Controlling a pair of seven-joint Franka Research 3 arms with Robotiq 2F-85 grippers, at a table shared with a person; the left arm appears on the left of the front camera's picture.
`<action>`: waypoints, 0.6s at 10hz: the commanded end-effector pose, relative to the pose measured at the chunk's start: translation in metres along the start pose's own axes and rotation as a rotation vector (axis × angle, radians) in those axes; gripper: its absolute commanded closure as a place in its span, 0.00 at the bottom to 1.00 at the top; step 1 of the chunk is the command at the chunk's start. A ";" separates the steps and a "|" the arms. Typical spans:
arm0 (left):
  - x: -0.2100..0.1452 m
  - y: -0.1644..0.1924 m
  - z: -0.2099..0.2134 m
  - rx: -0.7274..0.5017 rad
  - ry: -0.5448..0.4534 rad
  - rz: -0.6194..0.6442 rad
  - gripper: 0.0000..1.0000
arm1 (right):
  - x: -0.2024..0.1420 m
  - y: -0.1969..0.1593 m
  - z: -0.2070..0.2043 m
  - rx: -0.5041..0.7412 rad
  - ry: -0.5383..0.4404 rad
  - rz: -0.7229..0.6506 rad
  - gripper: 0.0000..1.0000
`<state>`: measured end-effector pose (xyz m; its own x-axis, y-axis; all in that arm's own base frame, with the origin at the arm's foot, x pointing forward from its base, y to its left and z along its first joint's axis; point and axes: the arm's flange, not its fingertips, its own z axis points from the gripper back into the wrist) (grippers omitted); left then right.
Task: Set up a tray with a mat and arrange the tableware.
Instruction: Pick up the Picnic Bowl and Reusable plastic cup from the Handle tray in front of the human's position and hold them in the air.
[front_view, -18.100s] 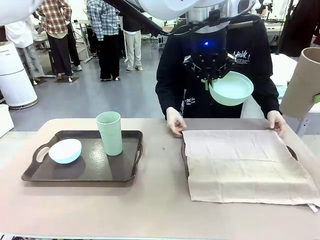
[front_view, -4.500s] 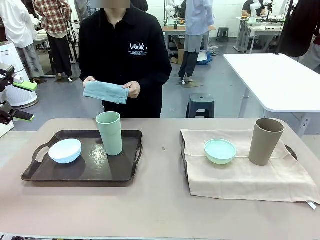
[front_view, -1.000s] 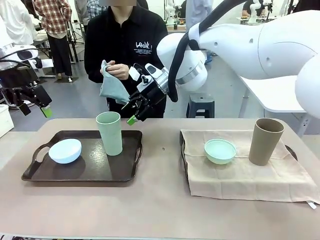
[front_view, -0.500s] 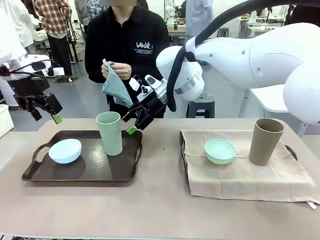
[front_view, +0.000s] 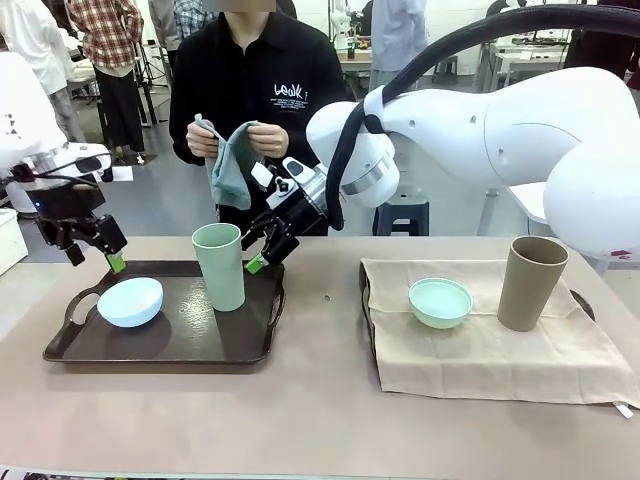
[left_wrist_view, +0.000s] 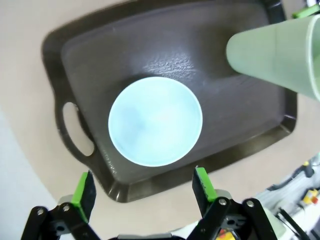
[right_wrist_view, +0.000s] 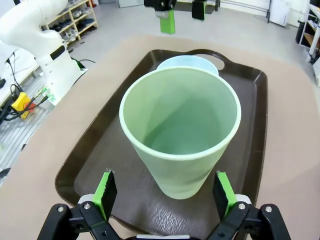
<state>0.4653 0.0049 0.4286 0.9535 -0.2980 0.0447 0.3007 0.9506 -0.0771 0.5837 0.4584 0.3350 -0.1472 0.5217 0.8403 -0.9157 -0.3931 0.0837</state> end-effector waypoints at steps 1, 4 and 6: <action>0.004 0.003 -0.013 0.039 0.015 0.006 0.00 | 0.005 -0.007 0.000 0.008 0.002 -0.004 0.00; 0.003 0.013 -0.039 0.045 0.047 0.030 0.00 | 0.005 -0.008 -0.007 0.020 0.004 -0.008 0.00; 0.002 0.019 -0.049 0.058 0.053 0.037 0.00 | 0.005 -0.015 -0.018 0.030 0.014 -0.003 0.00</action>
<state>0.4738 0.0154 0.3827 0.9587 -0.2840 -0.0129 0.2825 0.9569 -0.0681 0.5819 0.4688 0.3273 -0.1510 0.5170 0.8425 -0.9094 -0.4068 0.0866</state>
